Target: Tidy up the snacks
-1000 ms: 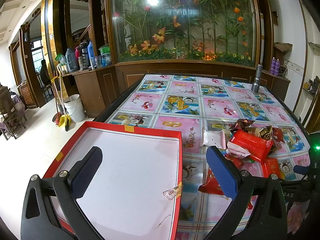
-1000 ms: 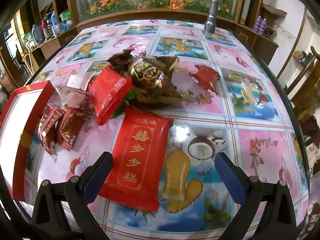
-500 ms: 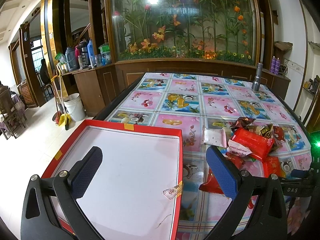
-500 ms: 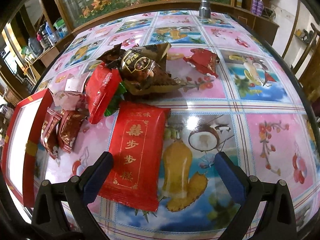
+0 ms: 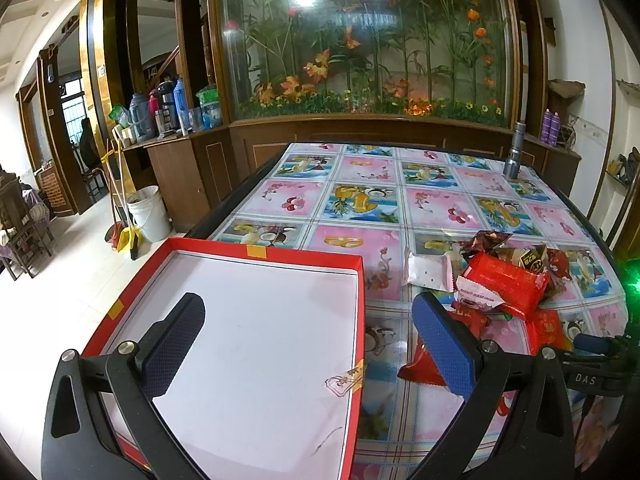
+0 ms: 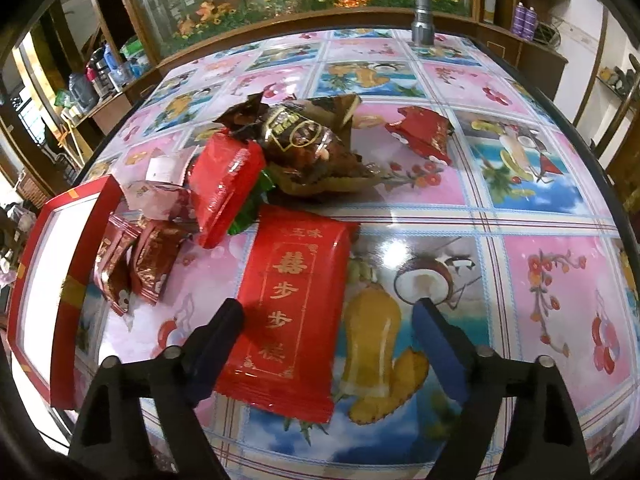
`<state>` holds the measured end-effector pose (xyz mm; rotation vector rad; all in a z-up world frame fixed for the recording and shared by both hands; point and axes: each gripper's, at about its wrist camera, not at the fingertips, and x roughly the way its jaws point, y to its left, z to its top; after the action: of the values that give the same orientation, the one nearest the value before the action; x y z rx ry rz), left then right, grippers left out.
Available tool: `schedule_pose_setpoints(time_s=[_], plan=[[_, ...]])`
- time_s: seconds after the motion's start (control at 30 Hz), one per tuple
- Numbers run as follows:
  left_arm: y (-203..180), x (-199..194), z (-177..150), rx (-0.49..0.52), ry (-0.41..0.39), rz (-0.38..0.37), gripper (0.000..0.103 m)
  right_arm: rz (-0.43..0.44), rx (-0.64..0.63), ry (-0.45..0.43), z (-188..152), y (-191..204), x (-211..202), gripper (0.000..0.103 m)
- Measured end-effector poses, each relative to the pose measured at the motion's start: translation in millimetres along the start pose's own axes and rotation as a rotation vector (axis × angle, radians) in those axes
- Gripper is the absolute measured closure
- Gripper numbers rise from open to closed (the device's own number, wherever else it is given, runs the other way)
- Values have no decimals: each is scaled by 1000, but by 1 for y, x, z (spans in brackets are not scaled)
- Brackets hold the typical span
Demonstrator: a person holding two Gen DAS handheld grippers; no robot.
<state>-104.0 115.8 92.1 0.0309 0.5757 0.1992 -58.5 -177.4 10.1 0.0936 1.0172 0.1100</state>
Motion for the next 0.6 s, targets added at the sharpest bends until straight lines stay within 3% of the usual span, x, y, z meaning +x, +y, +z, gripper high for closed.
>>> schedule_pose_setpoints(time_s=[0.13,0.27,0.33,0.6], plan=[[1,0,0,2,4,-1,0,31,-2,-7,1,0,-1,38],[2,1,0,2,7,-2,0,54,-9,-3,2,2,-2,45],[1,0,-1,4,7,-1,0,76,-11,-1,2,3,-2,54],[4,7,-4,22,33,8,0,122,21,2,3,-9,-3,63]])
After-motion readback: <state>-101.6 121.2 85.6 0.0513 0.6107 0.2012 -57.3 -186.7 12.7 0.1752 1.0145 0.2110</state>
